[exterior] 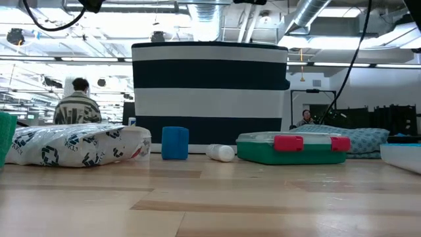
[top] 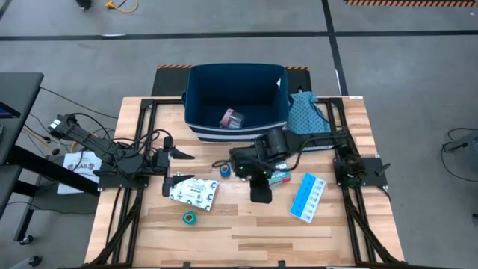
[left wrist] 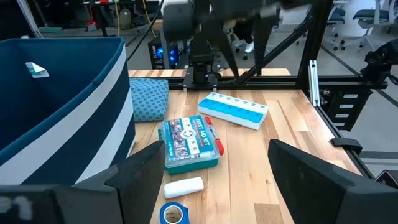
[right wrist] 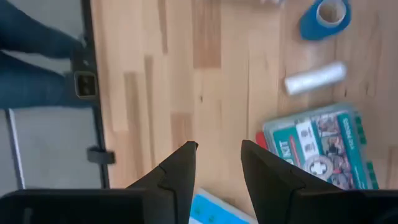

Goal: Pick & place medical supplies in basket/bin

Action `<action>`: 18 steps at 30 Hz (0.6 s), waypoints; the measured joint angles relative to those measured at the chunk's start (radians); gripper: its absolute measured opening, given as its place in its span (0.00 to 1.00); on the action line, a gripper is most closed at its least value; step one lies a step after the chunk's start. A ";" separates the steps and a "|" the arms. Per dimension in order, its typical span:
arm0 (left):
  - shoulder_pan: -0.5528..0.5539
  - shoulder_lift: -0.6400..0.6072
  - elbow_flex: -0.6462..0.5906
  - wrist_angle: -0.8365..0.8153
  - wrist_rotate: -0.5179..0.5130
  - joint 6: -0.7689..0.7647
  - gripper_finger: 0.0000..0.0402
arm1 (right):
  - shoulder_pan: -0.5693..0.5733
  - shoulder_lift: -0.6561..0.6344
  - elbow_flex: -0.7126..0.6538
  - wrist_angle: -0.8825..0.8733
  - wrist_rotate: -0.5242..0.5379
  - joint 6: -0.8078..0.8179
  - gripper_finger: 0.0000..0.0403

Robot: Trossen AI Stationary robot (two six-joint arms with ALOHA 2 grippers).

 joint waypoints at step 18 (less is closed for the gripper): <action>0.000 0.000 0.000 0.005 -0.024 -0.097 0.69 | -0.024 0.094 0.003 0.252 0.254 -0.349 0.30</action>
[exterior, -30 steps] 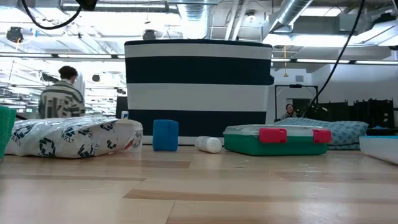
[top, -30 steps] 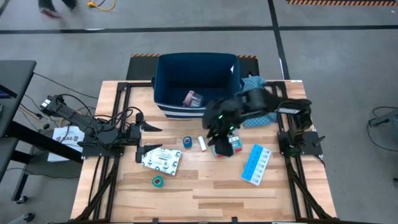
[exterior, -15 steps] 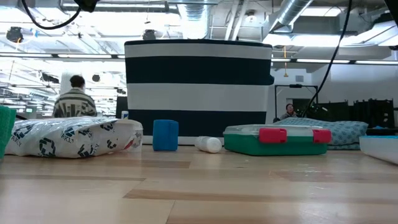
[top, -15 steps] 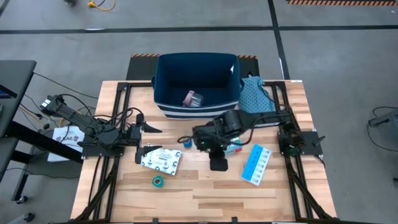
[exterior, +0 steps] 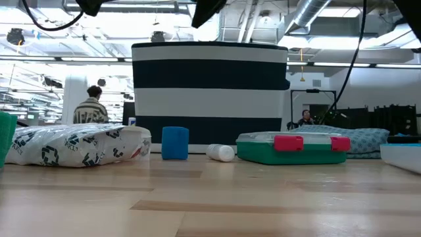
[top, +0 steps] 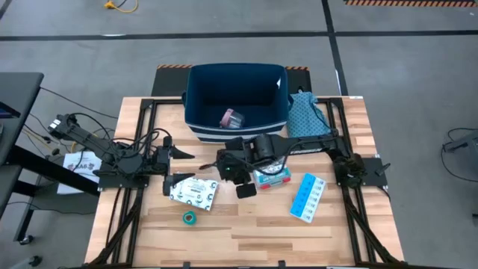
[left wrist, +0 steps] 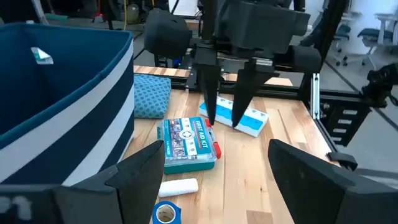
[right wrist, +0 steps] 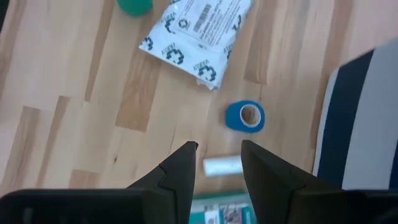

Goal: Pick & place medical supplies in basket/bin

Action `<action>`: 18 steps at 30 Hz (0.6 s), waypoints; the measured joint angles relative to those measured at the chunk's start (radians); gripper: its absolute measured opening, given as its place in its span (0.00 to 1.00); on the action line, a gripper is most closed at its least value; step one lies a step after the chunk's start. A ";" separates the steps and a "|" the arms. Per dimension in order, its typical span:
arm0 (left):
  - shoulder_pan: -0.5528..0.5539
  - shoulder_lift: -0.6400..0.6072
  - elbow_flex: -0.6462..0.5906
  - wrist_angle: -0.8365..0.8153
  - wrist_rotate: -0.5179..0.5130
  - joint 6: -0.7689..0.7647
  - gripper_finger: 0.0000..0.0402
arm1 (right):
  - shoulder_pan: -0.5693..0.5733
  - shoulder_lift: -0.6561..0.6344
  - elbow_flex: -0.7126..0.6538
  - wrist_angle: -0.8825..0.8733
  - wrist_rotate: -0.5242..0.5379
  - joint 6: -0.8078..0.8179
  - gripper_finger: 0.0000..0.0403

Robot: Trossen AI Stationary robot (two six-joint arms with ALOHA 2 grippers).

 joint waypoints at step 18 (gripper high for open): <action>0.000 -0.010 0.000 -0.254 0.139 -0.173 0.69 | -0.072 0.112 0.003 0.110 -0.051 -0.141 0.30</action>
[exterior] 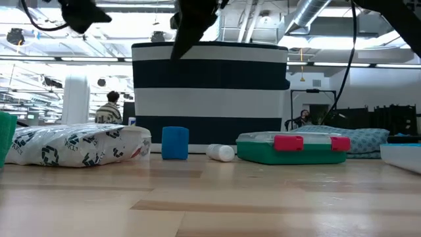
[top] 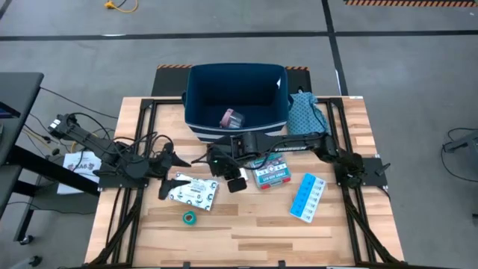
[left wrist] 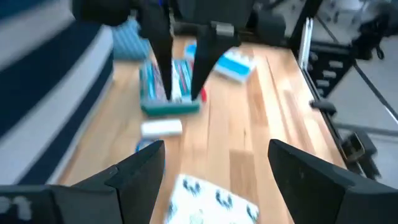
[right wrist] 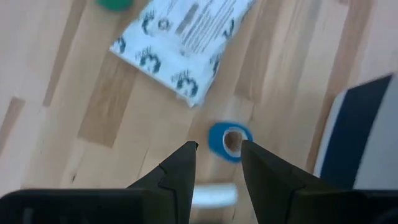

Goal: Pick & place medical supplies in basket/bin

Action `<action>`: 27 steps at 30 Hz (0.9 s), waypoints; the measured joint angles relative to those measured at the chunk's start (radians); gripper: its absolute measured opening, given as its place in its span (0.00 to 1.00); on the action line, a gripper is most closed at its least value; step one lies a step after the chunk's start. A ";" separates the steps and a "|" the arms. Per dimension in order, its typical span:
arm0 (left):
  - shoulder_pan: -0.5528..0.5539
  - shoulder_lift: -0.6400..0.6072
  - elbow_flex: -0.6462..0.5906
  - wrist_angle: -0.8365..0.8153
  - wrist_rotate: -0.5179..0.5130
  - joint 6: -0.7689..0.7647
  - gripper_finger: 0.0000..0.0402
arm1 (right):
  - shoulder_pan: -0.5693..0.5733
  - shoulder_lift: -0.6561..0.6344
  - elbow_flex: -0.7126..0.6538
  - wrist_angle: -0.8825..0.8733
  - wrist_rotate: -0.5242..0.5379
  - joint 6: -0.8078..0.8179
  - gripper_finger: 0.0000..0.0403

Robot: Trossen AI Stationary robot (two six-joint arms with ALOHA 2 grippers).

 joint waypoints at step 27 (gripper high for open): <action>0.000 0.001 0.000 -0.112 0.045 -0.056 0.69 | -0.041 0.118 -0.004 0.043 -0.062 -0.069 0.30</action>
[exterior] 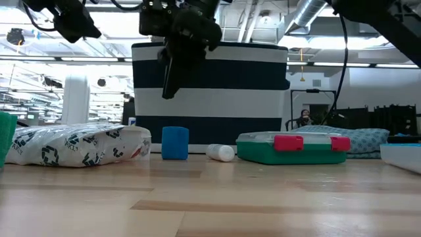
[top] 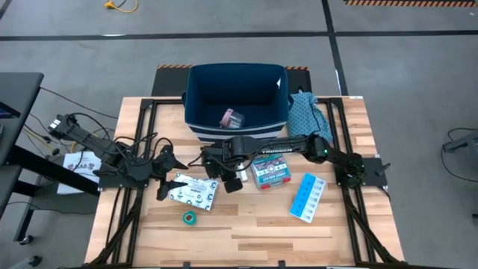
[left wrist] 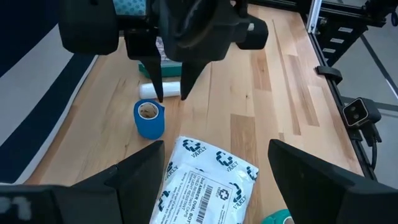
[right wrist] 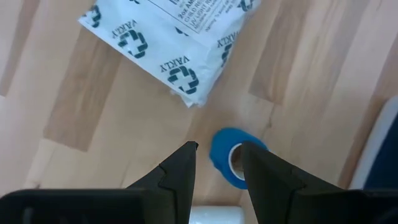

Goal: Pick & place medical supplies in basket/bin

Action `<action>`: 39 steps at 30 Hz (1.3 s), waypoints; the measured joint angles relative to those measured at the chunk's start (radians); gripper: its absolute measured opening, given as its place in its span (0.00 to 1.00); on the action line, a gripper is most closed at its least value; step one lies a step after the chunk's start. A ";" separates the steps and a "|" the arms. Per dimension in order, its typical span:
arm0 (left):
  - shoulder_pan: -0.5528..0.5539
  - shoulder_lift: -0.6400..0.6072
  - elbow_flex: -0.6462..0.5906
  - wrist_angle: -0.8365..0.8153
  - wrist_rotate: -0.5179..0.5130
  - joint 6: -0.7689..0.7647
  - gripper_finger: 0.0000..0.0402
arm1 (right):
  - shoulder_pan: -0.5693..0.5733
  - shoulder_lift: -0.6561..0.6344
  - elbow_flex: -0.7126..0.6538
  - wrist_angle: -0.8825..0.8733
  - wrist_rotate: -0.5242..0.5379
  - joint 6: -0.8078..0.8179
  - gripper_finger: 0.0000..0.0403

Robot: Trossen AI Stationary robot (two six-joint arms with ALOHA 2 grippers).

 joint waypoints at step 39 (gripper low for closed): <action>0.000 0.000 0.000 0.001 0.000 0.001 0.69 | 0.002 0.051 0.000 -0.027 0.136 0.071 0.70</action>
